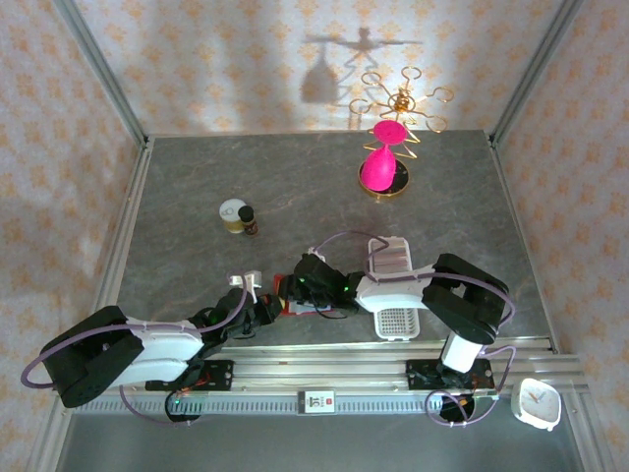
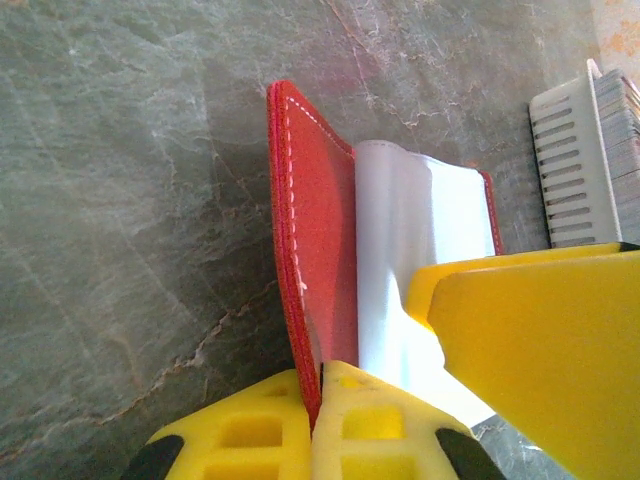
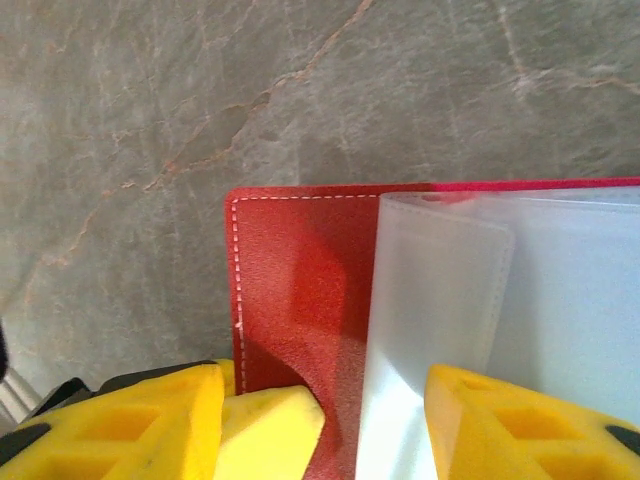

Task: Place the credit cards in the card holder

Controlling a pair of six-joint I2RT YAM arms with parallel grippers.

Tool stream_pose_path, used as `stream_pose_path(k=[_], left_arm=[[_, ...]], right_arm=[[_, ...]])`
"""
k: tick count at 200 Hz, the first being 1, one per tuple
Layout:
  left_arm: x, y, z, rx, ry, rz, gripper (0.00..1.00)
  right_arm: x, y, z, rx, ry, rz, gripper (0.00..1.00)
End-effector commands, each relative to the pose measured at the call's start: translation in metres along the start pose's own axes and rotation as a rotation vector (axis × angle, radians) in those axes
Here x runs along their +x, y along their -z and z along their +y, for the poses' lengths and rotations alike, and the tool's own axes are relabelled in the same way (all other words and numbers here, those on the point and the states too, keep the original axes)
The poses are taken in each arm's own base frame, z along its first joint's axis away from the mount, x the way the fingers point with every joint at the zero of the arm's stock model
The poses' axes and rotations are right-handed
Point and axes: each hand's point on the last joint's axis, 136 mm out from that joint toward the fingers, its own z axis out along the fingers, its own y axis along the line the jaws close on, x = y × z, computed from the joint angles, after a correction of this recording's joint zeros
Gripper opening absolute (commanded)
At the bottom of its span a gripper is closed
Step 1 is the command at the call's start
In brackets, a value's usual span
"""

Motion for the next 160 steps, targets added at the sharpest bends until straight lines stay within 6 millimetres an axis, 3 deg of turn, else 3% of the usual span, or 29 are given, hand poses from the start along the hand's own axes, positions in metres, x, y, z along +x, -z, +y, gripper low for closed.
stream_pose_path(k=[1, 30, 71, 94, 160], left_arm=[[0.006, 0.006, 0.013, -0.014, 0.013, -0.006, 0.05], [0.005, 0.008, 0.016, -0.016, 0.028, -0.020, 0.08], [0.002, 0.010, 0.017, -0.023, 0.030, -0.037, 0.14], [-0.003, 0.014, 0.016, -0.015, 0.038, -0.071, 0.27], [-0.017, 0.029, 0.029, -0.042, 0.062, -0.176, 0.50]], right_arm=[[-0.002, 0.005, 0.017, -0.067, -0.027, -0.011, 0.55], [-0.008, 0.008, 0.027, -0.103, -0.029, -0.034, 0.55], [-0.009, 0.003, 0.027, -0.096, -0.031, -0.037, 0.56], [-0.011, 0.003, 0.032, -0.109, -0.029, -0.042, 0.55], [-0.012, -0.007, 0.034, -0.108, -0.027, -0.037, 0.56]])
